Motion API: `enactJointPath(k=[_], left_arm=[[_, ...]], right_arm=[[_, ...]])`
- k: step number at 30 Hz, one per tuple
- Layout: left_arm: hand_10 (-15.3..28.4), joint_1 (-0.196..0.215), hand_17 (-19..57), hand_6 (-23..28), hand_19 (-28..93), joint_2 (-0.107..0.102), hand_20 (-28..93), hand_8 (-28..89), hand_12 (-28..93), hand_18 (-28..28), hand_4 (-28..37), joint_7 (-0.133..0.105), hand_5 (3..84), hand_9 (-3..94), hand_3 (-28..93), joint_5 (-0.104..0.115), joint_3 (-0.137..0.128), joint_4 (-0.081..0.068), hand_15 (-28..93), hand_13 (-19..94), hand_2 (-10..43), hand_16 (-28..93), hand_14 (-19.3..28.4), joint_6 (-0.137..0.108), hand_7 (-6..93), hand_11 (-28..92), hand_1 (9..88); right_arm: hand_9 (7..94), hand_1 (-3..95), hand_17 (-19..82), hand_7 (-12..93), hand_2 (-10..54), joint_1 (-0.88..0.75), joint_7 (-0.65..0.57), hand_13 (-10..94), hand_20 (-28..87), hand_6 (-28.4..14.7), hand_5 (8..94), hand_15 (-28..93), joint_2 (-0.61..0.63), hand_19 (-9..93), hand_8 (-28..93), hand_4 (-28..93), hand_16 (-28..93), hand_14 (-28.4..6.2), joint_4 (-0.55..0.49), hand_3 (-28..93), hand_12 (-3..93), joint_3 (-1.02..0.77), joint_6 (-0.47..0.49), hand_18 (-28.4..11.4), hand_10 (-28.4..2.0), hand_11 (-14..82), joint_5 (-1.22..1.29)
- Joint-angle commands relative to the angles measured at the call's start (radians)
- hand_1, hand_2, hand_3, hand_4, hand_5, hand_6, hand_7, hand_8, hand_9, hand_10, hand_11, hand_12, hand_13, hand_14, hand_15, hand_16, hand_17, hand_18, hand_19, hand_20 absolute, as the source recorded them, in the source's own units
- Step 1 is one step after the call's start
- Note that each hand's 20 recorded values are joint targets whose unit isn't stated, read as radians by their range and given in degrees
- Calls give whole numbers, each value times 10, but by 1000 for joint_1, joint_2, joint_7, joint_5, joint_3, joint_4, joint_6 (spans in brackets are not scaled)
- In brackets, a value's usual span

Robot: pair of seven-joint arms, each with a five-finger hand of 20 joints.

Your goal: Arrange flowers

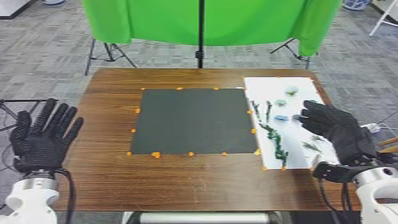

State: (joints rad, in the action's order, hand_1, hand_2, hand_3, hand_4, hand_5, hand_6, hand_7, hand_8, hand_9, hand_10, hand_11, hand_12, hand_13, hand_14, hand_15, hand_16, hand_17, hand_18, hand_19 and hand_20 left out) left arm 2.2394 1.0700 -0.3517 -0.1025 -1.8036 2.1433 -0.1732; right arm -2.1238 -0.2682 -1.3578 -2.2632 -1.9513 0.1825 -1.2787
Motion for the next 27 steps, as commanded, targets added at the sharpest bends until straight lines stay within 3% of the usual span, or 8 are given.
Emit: enactJointPath(k=[1, 5, 9, 11, 13, 17, 20, 27], left_arm=[[128, 27, -48, 60, 275, 9, 105, -96, 73, 126, -283, -9, 433, 389, 677, 10, 0, 5, 110, 318, 80, -11, 112, -9, 72, 110, 277], [128, 30, -47, 62, 275, 8, 106, -96, 72, 126, -283, -12, 434, 390, 676, 12, -4, 7, 111, 318, 79, -12, 112, -10, 72, 112, 279], [128, 37, -47, 63, 276, 10, 106, -96, 72, 125, -283, -15, 434, 390, 677, 15, -8, 10, 112, 318, 80, -13, 113, -15, 72, 115, 278], [130, 38, -47, 63, 277, 12, 106, -95, 72, 125, -283, -14, 434, 390, 676, 16, -9, 11, 113, 318, 80, -12, 113, -19, 73, 115, 278], [131, 32, -47, 64, 278, 9, 106, -94, 73, 124, -283, -18, 433, 390, 676, 21, -6, 10, 118, 319, 82, -11, 116, -29, 74, 115, 278], [136, 30, -49, 65, 281, 8, 107, -92, 80, 124, -283, -17, 433, 390, 678, 25, -4, 11, 132, 319, 87, -8, 121, -36, 81, 125, 273], [138, 38, -49, 69, 282, 10, 108, -92, 83, 124, -283, -18, 437, 391, 677, 28, -4, 15, 137, 318, 91, -8, 122, -39, 84, 130, 272], [142, 36, -52, 74, 291, 11, 111, -91, 92, 126, -283, -17, 437, 390, 679, 39, -4, 14, 154, 318, 96, -9, 125, -53, 90, 143, 267]], right_arm=[[457, 164, 122, 111, 107, -11, 2, 379, 173, -26, 463, 122, -9, 237, -109, -282, 189, -135, -2, 741, 116, -2, 2, -156, -141, 53, -6], [454, 186, 122, 113, 61, -5, 17, 379, 172, -25, 460, 121, -13, 236, -109, -280, 191, -134, 5, 745, 117, -14, 59, -156, -138, 53, -31], [447, 280, 131, 109, -72, 2, 58, 385, 187, -23, 447, 127, 10, 254, -108, -272, 199, -122, -8, 729, 120, 13, 66, -153, -129, 52, -300], [462, 314, 144, 113, -93, 9, 97, 440, 264, -24, 455, 160, 30, 402, -110, -279, 235, -104, -3, 718, 133, 27, 68, -149, -126, 64, -464], [478, 329, 140, 121, -95, 11, 103, 455, 293, -22, 472, 218, 55, 472, -114, -281, 276, -93, 0, 712, 148, 49, 33, -151, -124, 92, -584], [513, 367, 150, 187, -95, 57, -28, 452, 341, -11, 524, 491, 140, 582, -143, -283, 250, -94, 25, 658, 210, 200, -158, -157, -124, 277, -959], [493, 410, 168, 308, -95, 72, -85, 444, 402, -4, 554, 714, 172, 668, -178, -283, 284, -118, 40, 530, 302, 243, -125, -176, -137, 517, -1148], [481, 389, 170, 406, -95, 145, -208, 448, 435, -20, 546, 772, 245, 699, -190, -283, 313, -154, 93, 469, 366, 352, 6, -202, -163, 594, -1343]])
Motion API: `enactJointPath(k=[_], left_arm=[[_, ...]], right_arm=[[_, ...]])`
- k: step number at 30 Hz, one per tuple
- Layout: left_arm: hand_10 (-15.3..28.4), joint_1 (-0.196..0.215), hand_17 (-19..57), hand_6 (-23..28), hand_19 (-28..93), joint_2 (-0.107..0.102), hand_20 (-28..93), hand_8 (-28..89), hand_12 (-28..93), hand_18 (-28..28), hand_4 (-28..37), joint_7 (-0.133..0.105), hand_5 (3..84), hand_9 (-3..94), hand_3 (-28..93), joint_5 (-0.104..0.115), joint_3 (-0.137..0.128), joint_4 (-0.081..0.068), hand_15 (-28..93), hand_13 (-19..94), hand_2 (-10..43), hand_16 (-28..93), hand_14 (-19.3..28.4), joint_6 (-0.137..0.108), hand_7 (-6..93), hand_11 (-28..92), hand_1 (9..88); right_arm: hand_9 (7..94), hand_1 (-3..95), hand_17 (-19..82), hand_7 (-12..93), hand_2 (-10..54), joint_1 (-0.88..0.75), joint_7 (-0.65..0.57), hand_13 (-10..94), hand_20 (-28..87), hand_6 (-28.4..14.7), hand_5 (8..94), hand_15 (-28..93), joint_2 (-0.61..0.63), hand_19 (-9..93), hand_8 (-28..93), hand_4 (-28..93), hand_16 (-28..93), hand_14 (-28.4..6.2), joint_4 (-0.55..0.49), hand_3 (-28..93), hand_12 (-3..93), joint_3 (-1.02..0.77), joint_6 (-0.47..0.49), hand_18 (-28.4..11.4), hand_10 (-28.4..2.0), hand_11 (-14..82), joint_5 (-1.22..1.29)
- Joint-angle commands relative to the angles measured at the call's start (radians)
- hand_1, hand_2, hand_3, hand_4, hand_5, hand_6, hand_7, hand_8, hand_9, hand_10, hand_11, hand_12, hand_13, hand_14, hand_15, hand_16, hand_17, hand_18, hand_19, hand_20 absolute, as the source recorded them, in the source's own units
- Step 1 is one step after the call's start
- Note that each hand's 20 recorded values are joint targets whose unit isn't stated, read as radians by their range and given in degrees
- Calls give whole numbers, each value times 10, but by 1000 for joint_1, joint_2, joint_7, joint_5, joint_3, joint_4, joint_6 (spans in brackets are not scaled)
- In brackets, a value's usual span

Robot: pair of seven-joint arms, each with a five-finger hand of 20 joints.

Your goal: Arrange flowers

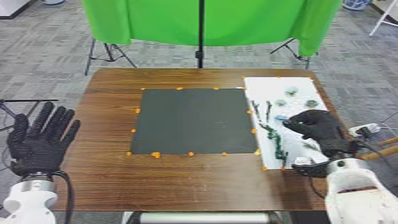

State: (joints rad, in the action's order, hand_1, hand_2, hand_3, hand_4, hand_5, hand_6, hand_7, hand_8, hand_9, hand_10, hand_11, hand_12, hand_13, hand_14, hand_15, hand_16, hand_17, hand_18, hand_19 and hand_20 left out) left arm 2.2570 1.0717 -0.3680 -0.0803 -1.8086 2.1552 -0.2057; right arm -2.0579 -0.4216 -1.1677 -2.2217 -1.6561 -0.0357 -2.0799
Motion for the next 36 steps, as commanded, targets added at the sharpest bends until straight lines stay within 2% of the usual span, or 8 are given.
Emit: enactJointPath(k=[1, 7, 13, 18, 23, 25, 30, 36], left_arm=[[142, 20, -53, 75, 293, 10, 112, -91, 93, 126, -283, -1, 437, 390, 679, 19, 1, 3, 156, 318, 96, -9, 125, -20, 90, 144, 267], [142, 33, -54, 77, 298, 12, 112, -91, 94, 127, -283, -10, 438, 391, 679, 38, -5, 6, 163, 318, 99, -12, 127, -15, 93, 150, 266], [143, 40, -53, 78, 301, 14, 111, -91, 94, 127, -283, -17, 439, 393, 681, 62, -3, 9, 166, 321, 101, -15, 125, -14, 95, 152, 264], [143, 30, -51, 79, 299, 11, 109, -92, 93, 127, -283, -10, 441, 395, 683, 63, 3, 4, 170, 323, 101, -17, 125, -14, 97, 154, 263], [144, 18, -50, 79, 296, 9, 109, -92, 93, 126, -283, -5, 443, 396, 685, 91, 14, -1, 172, 323, 102, -19, 125, -7, 99, 155, 263], [145, 18, -50, 80, 297, 7, 110, -93, 93, 126, -283, -4, 443, 397, 684, 85, 15, -2, 171, 323, 102, -20, 124, -7, 98, 155, 263], [144, 17, -50, 80, 298, 6, 110, -93, 93, 126, -283, 1, 444, 398, 686, 89, 13, -3, 171, 323, 102, -19, 124, -10, 99, 156, 262], [143, 12, -51, 79, 300, 5, 111, -93, 93, 127, -283, 2, 444, 397, 686, 94, 12, -7, 178, 324, 102, -19, 126, -13, 100, 156, 263]], right_arm=[[483, 388, 170, 410, -95, 87, -70, 449, 437, -22, 548, 773, 62, 701, -190, -283, 313, -158, 52, 461, 369, 68, 248, -205, -169, 594, -548], [490, 398, 167, 376, -95, 121, -103, 449, 440, -37, 570, 774, 114, 706, -179, -283, 317, -176, 72, 421, 374, 144, 292, -223, -185, 582, -561], [490, 394, 174, 266, -95, 171, -135, 451, 409, -51, 574, 754, 130, 703, -145, -283, 289, -181, 125, 454, 342, 226, 305, -232, -201, 539, -577], [533, 440, 194, 208, -95, 210, -107, 476, 398, -54, 636, 746, 135, 716, -126, -283, 291, -177, 177, 422, 332, 291, 296, -240, -196, 536, -583], [589, 464, 218, 229, -95, 215, -114, 521, 399, -34, 694, 740, 136, 727, -127, -282, 316, -167, 197, 469, 340, 328, 316, -242, -181, 547, -588], [615, 469, 227, 253, -95, 212, -125, 546, 398, -25, 722, 741, 138, 730, -133, -282, 321, -163, 205, 539, 343, 341, 288, -243, -173, 553, -578], [691, 563, 254, 307, -95, 204, -184, 613, 388, -35, 799, 733, 132, 742, 52, -279, 336, -157, 189, 588, 370, 334, 270, -242, -162, 537, -465], [726, 581, 265, 310, -95, 191, -233, 633, 385, -36, 813, 724, 130, 746, 80, -282, 328, -151, 130, 609, 384, 295, 228, -242, -160, 500, -334]])
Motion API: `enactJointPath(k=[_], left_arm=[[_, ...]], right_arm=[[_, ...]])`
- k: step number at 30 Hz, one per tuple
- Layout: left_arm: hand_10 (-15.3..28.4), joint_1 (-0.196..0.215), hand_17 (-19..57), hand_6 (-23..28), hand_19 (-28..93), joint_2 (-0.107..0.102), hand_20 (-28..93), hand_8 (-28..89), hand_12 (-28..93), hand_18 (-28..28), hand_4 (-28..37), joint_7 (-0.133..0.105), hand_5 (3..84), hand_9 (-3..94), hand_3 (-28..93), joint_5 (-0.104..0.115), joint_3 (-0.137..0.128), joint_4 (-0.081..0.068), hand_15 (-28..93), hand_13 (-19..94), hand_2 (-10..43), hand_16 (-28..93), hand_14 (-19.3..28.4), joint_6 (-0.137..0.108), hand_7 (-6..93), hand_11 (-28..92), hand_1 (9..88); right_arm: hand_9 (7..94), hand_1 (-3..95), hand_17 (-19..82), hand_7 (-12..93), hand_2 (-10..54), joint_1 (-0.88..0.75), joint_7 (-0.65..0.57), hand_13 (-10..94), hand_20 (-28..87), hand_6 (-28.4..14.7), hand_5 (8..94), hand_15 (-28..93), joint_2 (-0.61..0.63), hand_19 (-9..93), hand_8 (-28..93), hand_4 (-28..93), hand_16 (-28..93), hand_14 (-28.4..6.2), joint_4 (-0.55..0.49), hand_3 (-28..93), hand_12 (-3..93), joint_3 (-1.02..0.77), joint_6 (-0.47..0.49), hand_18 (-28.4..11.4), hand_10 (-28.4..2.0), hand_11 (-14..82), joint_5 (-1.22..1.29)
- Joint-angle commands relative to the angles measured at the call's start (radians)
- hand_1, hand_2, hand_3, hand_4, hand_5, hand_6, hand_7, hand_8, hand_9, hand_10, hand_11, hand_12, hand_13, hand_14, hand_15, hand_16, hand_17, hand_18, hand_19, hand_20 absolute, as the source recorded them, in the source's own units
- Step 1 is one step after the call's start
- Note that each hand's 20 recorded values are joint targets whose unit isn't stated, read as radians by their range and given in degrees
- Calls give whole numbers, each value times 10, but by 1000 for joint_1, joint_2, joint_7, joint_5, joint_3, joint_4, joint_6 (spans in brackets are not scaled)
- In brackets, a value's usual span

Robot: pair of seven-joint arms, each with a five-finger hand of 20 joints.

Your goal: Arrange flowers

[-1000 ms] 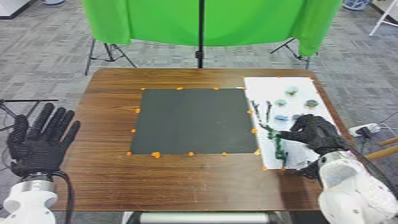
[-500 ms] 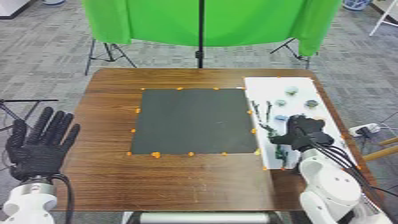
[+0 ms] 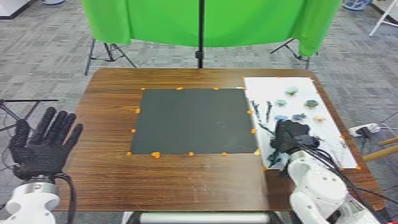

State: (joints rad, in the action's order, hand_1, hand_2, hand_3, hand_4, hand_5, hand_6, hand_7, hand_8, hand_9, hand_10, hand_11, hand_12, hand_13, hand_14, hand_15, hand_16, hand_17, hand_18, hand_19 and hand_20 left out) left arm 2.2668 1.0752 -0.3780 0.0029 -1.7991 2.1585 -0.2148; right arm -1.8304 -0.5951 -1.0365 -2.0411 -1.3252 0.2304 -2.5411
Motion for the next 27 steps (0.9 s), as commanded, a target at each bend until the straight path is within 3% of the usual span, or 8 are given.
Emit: enactJointPath(k=[1, 7, 9, 12, 22, 27], left_arm=[[144, 6, -51, 79, 301, 2, 111, -93, 93, 127, -283, 10, 445, 397, 686, 15, 1, -9, 178, 324, 102, -19, 126, -5, 100, 156, 262], [144, 9, -52, 80, 302, 3, 112, -93, 93, 127, -283, 8, 445, 398, 685, 18, -2, -8, 181, 323, 102, -19, 127, -4, 100, 156, 263], [144, 12, -52, 79, 302, 5, 112, -93, 93, 127, -283, 11, 445, 398, 686, 20, 1, -7, 181, 323, 102, -19, 127, -15, 101, 156, 263], [145, 25, -52, 79, 303, 5, 112, -94, 93, 127, -283, 9, 446, 399, 686, 35, 2, -6, 181, 323, 102, -19, 127, -17, 101, 156, 263], [145, 12, -54, 79, 307, -9, 112, -94, 93, 128, -283, -5, 445, 398, 687, 28, 18, -14, 184, 322, 103, -20, 127, -16, 102, 156, 261], [144, 7, -54, 79, 308, -17, 112, -95, 93, 128, -283, -10, 446, 398, 685, 34, 28, -16, 184, 322, 104, -20, 128, -22, 102, 157, 262]], right_arm=[[728, 583, 265, 310, -95, -38, -68, 634, 383, -37, 814, 721, 1, 746, 85, -282, 326, -151, -70, 609, 383, -42, -45, -243, -161, 496, 153], [745, 576, 264, 304, -95, -58, -54, 643, 372, -39, 817, 699, -28, 741, 113, -283, 311, -151, -197, 625, 373, -87, -112, -244, -158, 461, 243], [746, 571, 263, 305, -95, -43, -62, 644, 371, -38, 816, 698, -43, 741, 117, -283, 310, -150, -226, 633, 375, -83, -144, -244, -157, 457, 299], [747, 566, 262, 309, -95, 32, -76, 647, 369, -37, 814, 697, -63, 740, 121, -283, 308, -149, -230, 641, 377, -32, -175, -244, -156, 455, 366], [743, 560, 264, 323, -94, 371, -38, 649, 366, -36, 804, 700, -208, 744, 121, -283, 305, -147, -20, 648, 387, 287, -210, -244, -150, 458, 407], [742, 557, 268, 334, -94, 505, -110, 650, 364, -35, 800, 708, -302, 756, 114, -283, 302, -147, 117, 651, 389, 449, -137, -249, -154, 463, 447]])
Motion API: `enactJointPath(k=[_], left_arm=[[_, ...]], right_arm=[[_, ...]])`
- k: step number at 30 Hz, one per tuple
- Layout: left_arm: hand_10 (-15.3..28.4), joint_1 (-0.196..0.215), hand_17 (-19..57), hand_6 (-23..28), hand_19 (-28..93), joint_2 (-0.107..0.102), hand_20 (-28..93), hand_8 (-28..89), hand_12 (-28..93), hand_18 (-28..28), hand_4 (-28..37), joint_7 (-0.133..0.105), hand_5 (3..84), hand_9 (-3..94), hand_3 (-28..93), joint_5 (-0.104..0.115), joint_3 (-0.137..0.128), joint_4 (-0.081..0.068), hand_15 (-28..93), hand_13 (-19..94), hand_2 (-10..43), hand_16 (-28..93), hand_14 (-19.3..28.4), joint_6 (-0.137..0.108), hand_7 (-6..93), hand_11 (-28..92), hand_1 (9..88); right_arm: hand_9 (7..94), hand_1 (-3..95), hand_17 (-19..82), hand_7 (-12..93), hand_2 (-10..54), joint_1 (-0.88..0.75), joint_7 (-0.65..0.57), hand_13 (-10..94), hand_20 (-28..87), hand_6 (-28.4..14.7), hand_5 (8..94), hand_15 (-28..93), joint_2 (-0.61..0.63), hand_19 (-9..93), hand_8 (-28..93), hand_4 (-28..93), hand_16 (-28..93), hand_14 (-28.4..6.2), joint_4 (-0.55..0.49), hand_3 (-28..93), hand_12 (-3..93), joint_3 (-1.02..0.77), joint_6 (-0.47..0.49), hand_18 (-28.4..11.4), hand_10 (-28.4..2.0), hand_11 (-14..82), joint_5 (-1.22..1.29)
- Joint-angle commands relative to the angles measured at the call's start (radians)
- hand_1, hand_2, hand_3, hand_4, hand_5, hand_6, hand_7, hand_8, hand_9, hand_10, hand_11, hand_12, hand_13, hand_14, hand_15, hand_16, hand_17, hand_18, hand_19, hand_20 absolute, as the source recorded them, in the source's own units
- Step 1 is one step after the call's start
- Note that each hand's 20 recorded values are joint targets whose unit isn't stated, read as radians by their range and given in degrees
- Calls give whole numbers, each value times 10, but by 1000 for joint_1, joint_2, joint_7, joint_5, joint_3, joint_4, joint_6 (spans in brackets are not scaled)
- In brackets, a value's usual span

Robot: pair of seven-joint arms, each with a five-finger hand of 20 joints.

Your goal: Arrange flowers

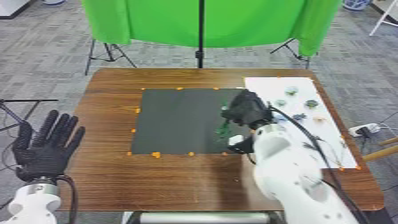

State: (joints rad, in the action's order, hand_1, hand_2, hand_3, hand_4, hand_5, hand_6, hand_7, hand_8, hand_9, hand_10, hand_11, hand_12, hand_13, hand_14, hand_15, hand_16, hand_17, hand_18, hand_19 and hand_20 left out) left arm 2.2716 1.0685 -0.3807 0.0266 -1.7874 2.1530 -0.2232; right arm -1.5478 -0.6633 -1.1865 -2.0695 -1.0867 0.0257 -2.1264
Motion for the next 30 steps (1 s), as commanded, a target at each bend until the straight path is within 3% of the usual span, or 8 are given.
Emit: enactJointPath(k=[1, 4, 7, 12, 13, 17, 24, 30], left_arm=[[145, 3, -54, 79, 308, -11, 112, -94, 93, 128, -283, -5, 446, 398, 685, 10, 18, -10, 184, 322, 105, -20, 128, -16, 102, 157, 262], [145, -12, -54, 80, 308, -18, 112, -95, 93, 128, -283, 1, 446, 398, 685, 8, 26, -14, 184, 322, 105, -20, 127, -19, 102, 157, 262], [144, -28, -54, 80, 308, -30, 112, -95, 92, 128, -283, 8, 446, 399, 686, 32, 39, -17, 185, 322, 105, -20, 128, -15, 102, 157, 262], [145, -32, -55, 80, 310, -48, 112, -95, 92, 128, -283, -14, 446, 399, 685, 28, 72, -13, 187, 323, 107, -21, 128, -8, 102, 157, 263], [145, -49, -55, 80, 310, -55, 112, -95, 92, 128, -283, -10, 447, 399, 685, 25, 81, -21, 187, 322, 107, -21, 128, -7, 102, 158, 263], [145, -47, -55, 80, 310, -71, 112, -95, 92, 128, -283, -39, 447, 399, 685, 34, 91, -19, 188, 322, 108, -21, 128, -1, 103, 158, 263], [145, -39, -55, 80, 310, -71, 112, -95, 92, 128, -283, -41, 446, 399, 686, 38, 94, -18, 187, 322, 107, -22, 128, 2, 101, 158, 262], [144, -39, -55, 80, 310, -70, 112, -95, 92, 128, -283, -40, 446, 399, 688, 39, 93, -19, 187, 322, 107, -22, 128, 2, 100, 158, 262]], right_arm=[[742, 558, 268, 336, -93, 233, -45, 651, 363, -35, 799, 709, -171, 759, 115, -283, 301, -147, 173, 650, 388, 239, 74, -252, -155, 464, 15], [743, 559, 271, 337, -92, 264, -28, 654, 359, -38, 799, 712, -212, 764, 116, -283, 298, -150, 248, 651, 385, 314, 93, -256, -157, 468, -17], [742, 558, 272, 335, -90, 273, -47, 654, 353, -41, 799, 713, -261, 767, 111, -283, 296, -149, 314, 650, 382, 354, 123, -257, -158, 471, -33], [738, 555, 273, 339, -86, 285, -57, 652, 343, -43, 792, 715, -309, 772, 104, -283, 293, -147, 393, 649, 376, 400, 135, -257, -159, 476, -93], [737, 554, 273, 340, -86, 297, -72, 651, 341, -44, 791, 715, -314, 772, 101, -283, 292, -147, 409, 650, 375, 407, 122, -256, -159, 478, -98], [732, 549, 273, 348, -91, 320, -69, 648, 329, -44, 785, 717, -349, 778, 86, -283, 289, -147, 479, 654, 373, 412, 83, -256, -159, 480, -155], [709, 524, 266, 322, -94, 327, -80, 629, 306, -51, 770, 719, -359, 780, 45, -283, 283, -154, 534, 653, 354, 400, -6, -256, -165, 485, -182], [688, 507, 263, 302, -95, 320, -104, 614, 280, -55, 746, 723, -361, 785, 21, -283, 271, -158, 538, 665, 312, 386, 4, -255, -173, 498, -158]])
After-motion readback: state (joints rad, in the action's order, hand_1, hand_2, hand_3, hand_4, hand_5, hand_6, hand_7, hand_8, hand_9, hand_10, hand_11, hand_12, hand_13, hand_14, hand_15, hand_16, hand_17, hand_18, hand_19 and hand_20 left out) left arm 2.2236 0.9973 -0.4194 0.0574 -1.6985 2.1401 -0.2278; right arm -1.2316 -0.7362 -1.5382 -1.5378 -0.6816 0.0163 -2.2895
